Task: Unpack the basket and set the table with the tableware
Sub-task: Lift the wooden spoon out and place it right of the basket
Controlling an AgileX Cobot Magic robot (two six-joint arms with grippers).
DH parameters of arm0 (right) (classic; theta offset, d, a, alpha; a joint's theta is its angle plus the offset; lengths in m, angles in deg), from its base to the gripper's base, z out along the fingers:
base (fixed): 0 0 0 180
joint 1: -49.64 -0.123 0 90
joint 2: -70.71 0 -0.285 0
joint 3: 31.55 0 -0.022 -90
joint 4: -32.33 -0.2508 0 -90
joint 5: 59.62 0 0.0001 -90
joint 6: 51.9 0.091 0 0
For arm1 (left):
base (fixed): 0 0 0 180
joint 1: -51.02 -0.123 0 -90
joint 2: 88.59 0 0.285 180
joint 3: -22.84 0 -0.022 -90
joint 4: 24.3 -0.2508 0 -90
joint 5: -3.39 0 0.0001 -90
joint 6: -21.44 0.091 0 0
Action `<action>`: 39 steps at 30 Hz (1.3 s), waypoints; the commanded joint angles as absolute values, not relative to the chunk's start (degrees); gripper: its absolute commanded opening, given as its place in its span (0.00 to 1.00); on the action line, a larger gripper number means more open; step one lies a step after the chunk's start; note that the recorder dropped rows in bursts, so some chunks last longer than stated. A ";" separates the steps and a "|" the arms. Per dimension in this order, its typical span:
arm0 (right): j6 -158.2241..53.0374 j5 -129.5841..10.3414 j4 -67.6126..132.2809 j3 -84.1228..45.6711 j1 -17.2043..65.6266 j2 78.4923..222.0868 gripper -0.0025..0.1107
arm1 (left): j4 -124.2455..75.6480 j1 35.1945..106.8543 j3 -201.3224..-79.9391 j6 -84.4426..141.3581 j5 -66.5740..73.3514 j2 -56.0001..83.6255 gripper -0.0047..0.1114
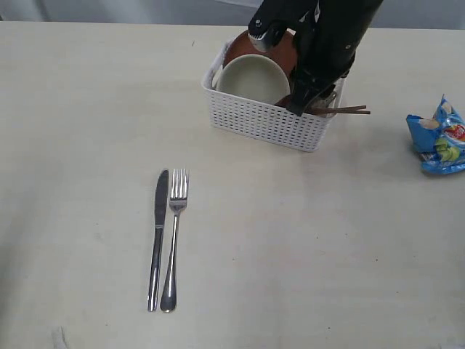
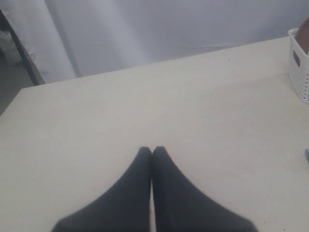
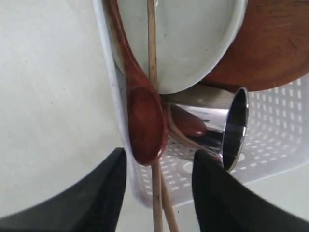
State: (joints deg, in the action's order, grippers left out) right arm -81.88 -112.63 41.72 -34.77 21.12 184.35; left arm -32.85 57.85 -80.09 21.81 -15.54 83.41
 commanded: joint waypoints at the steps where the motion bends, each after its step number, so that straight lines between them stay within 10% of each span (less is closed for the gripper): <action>1: -81.59 -112.09 41.44 -35.03 21.40 184.28 0.39 | -32.62 58.25 -79.94 21.44 -14.96 83.63 0.04; 16: -77.80 -109.82 39.03 -35.03 21.40 187.53 0.37 | -32.62 58.25 -79.94 21.44 -14.96 83.63 0.04; 24: -77.66 -109.29 39.03 -35.03 21.40 187.53 0.02 | -32.62 58.25 -79.94 21.44 -14.96 83.63 0.04; 39: -76.12 -109.76 41.71 -36.66 21.40 184.37 0.02 | -32.62 58.25 -79.94 21.44 -14.96 83.63 0.04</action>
State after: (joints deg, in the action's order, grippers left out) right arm -77.24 -109.41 40.65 -35.27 21.25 185.87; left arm -32.85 57.85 -80.09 21.81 -15.54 83.41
